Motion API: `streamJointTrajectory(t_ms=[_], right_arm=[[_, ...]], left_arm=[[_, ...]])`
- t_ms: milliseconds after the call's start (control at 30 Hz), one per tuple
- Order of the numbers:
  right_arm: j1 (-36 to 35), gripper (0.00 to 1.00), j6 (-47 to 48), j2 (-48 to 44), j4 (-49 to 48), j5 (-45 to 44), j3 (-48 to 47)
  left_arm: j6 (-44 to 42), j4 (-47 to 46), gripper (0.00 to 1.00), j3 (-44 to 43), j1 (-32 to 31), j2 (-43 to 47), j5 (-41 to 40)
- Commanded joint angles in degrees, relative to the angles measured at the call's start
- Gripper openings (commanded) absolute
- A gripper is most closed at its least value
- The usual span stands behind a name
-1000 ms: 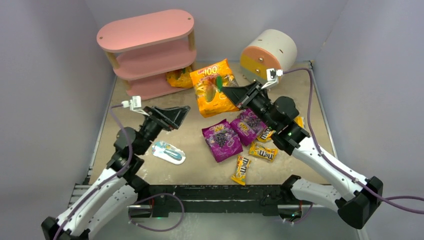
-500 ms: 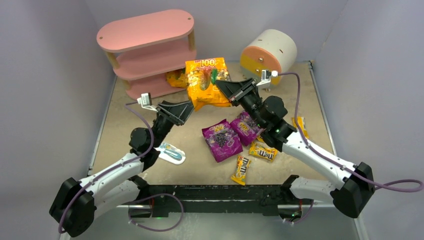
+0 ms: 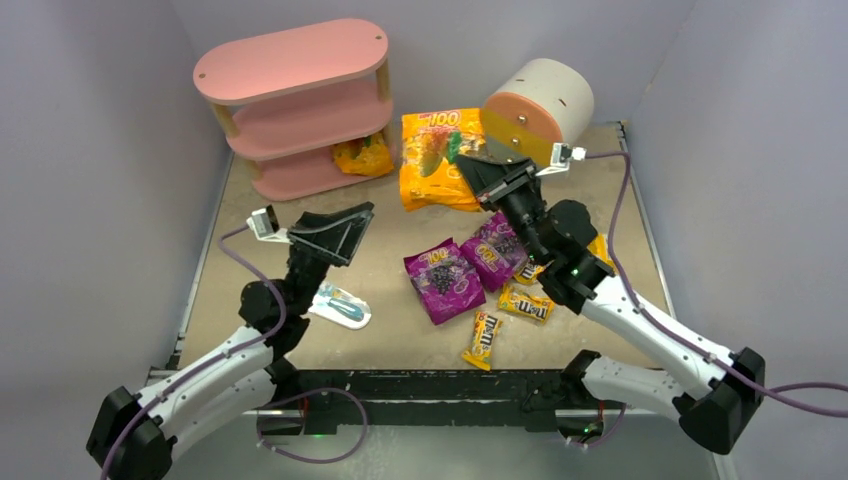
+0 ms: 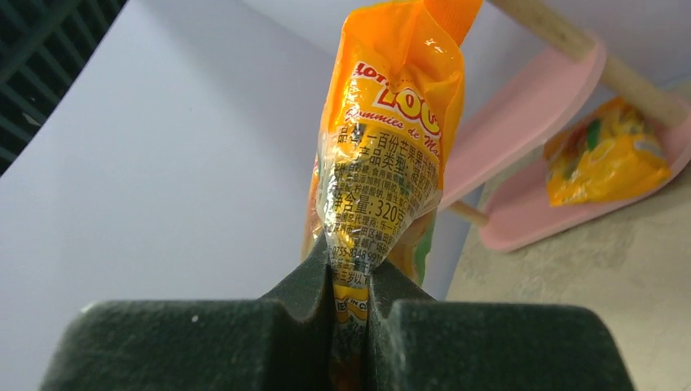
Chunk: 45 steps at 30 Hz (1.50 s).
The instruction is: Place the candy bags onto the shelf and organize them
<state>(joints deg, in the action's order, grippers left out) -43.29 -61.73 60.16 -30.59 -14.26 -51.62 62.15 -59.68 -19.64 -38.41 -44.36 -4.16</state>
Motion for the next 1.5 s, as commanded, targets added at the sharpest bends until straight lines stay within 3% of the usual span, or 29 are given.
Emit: streamJointTrajectory(t_ms=[0,133,367,600,767,900,967,1200,1267,1300,1367,1467], right_arm=[[0.31,0.00,4.58,-3.55,-6.29,-1.27,-2.37],[0.31,0.00,4.90,-0.22,-8.18,2.78,-4.80],[0.14,0.00,3.89,4.69,-6.33,5.65,-9.30],[-3.72,0.00,0.25,6.83,-9.81,5.65,-6.35],[-7.02,0.00,-2.17,5.63,-15.95,-0.87,-1.12],[-7.82,0.00,-4.14,7.21,-14.78,2.74,-1.57],[-8.46,0.00,-6.01,8.32,-15.75,4.09,-1.05],[-13.61,0.00,-6.10,8.13,-19.12,-5.40,2.96],[-13.72,0.00,-4.89,7.34,-17.23,-6.18,3.02],[-13.75,0.06,-3.92,6.89,-15.68,-6.99,2.95],[-13.75,0.29,-0.88,5.69,-11.94,-8.76,2.77],[-13.66,0.72,3.83,3.15,-1.18,-11.38,1.73]], left_arm=[[-1.21,1.54,1.00,-0.63,-0.50,1.24,-0.14],[-0.22,3.27,1.00,-5.13,-0.43,-4.39,3.76],[1.72,-6.20,1.00,-6.73,-1.79,-12.60,8.04],[1.44,-10.47,1.00,-5.19,-2.72,-14.40,2.31],[0.24,-12.70,0.93,-4.06,-2.76,-14.07,-0.52],[-0.80,-10.80,0.87,-4.19,-2.72,-13.41,-2.90],[-0.75,-11.93,0.82,-4.24,-2.72,-13.99,-2.84],[0.26,-13.21,0.37,-2.41,-2.77,-13.83,-4.97],[-0.13,-11.60,0.28,-1.33,-2.73,-12.14,-6.38],[-0.55,-9.61,0.25,-0.90,-2.76,-10.73,-7.56],[-2.16,-1.57,0.15,-0.42,-2.70,-6.99,-10.46],[-8.05,13.97,0.03,-0.61,-1.46,-0.08,-13.07]])
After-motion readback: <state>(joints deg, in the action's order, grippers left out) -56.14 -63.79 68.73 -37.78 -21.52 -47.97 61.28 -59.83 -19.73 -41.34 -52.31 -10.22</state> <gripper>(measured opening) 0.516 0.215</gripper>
